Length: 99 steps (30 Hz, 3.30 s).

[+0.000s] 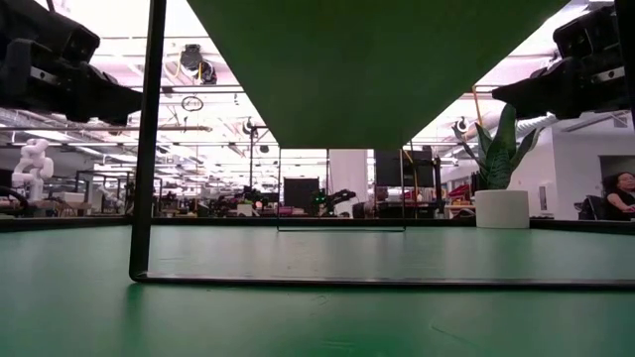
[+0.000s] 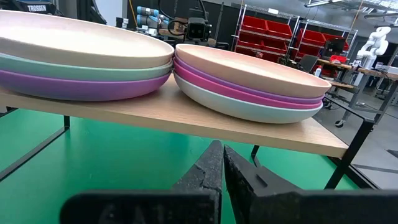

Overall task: Place and stack plates onto a shelf
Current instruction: Return to Home Position

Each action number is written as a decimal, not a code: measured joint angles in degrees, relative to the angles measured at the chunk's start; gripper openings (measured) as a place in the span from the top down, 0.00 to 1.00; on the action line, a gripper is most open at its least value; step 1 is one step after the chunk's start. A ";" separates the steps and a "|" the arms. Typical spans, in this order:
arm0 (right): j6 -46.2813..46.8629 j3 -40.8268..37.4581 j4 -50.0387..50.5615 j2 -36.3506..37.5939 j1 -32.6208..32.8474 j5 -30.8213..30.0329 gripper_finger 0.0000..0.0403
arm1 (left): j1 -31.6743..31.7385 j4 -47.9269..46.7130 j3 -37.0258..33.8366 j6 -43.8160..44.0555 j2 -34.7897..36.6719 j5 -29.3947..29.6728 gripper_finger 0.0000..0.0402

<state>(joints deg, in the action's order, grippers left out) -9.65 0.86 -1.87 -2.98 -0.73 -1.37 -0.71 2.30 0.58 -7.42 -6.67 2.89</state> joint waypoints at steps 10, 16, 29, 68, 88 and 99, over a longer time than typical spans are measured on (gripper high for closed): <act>0.00 0.00 -0.03 0.01 0.00 -0.02 1.00 | 0.00 -1.54 0.10 -0.02 6.46 -1.32 1.00; -0.02 0.00 -0.07 -0.02 0.00 -0.05 1.00 | 0.07 -1.57 0.10 -1.09 6.00 -1.08 1.00; -0.02 0.00 -0.11 -0.11 0.00 -0.04 1.00 | 0.07 -0.45 0.02 0.05 5.93 0.55 1.00; -0.02 0.00 -0.09 -0.11 0.00 -0.02 1.00 | 0.04 -0.14 -0.01 0.17 5.93 0.44 1.00; -0.02 0.00 -0.09 -0.11 0.02 -0.02 1.00 | 0.04 -0.14 -0.01 0.17 5.93 0.42 1.00; -0.02 0.00 -0.09 -0.11 0.02 -0.02 1.00 | 0.04 -0.14 -0.01 0.17 5.93 0.42 1.00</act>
<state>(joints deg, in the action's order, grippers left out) -9.67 0.86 -1.96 -3.09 -0.72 -1.39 -0.67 2.15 0.58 -7.25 -0.73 3.31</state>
